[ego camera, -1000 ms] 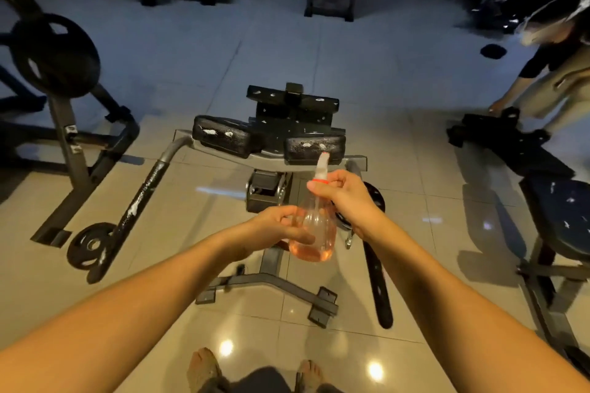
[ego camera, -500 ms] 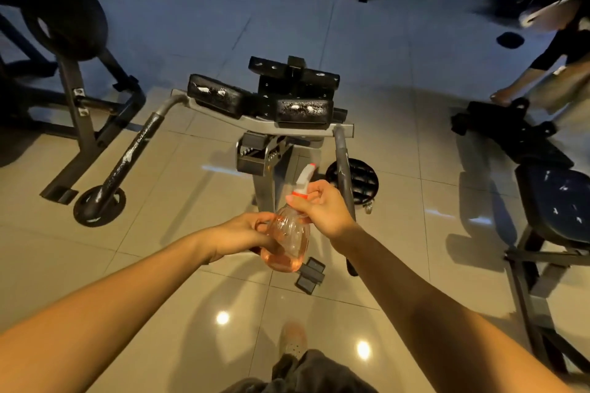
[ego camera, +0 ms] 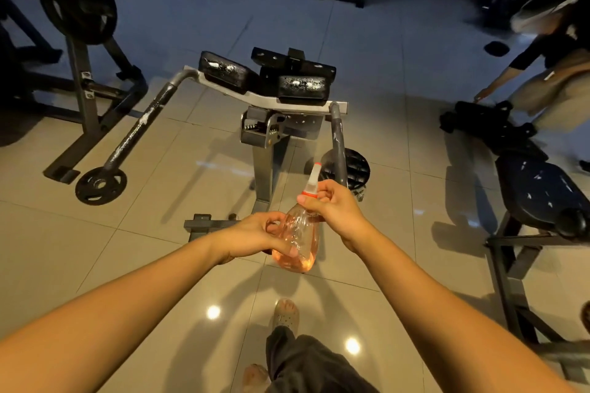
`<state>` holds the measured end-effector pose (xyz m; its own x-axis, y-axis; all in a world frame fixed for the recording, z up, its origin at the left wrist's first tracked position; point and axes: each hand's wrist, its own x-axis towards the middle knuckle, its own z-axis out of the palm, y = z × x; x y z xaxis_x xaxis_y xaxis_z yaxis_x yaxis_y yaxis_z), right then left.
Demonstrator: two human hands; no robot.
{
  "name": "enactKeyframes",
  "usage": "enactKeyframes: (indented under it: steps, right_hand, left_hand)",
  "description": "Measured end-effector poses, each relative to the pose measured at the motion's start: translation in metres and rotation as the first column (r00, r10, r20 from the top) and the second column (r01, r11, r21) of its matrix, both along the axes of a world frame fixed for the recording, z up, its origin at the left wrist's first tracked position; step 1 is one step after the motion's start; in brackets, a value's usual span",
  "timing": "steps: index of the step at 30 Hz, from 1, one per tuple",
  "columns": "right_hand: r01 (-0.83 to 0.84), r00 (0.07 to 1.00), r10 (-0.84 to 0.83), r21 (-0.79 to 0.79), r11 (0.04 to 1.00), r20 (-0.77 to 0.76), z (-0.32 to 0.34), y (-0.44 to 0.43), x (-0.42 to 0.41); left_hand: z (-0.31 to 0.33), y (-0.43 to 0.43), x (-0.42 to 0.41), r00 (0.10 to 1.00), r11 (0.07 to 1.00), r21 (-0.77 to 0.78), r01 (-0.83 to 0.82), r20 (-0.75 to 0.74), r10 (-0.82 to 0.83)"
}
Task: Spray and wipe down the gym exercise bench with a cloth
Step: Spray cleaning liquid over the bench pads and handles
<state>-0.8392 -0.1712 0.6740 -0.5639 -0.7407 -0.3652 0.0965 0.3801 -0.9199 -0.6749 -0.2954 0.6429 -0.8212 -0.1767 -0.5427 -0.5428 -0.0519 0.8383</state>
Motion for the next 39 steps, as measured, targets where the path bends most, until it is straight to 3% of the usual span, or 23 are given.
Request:
enactKeyframes:
  steps: [15, 23, 34, 39]
  right_hand:
    - [-0.236, 0.967, 0.230, 0.045, 0.971, 0.108, -0.015, 0.085, -0.019]
    - [-0.523, 0.847, 0.507, 0.080, 0.849, 0.156, -0.037, 0.137, -0.077]
    - [-0.650, 0.758, 0.631, 0.106, 0.753, 0.165, -0.049, 0.197, -0.136]
    - [-0.618, 0.784, 0.607, 0.069, 0.783, 0.128, -0.036, 0.198, -0.153]
  left_hand:
    - [-0.014, 0.115, 0.006, 0.993, 0.994, -0.019, -0.107, 0.044, 0.108]
    - [-0.030, 0.221, -0.037, 0.929, 0.936, -0.053, -0.349, 0.116, 0.352]
    - [-0.043, 0.323, -0.098, 0.842, 0.850, -0.062, -0.523, 0.117, 0.526]
    - [-0.037, 0.322, -0.116, 0.822, 0.825, -0.103, -0.555, 0.087, 0.563]
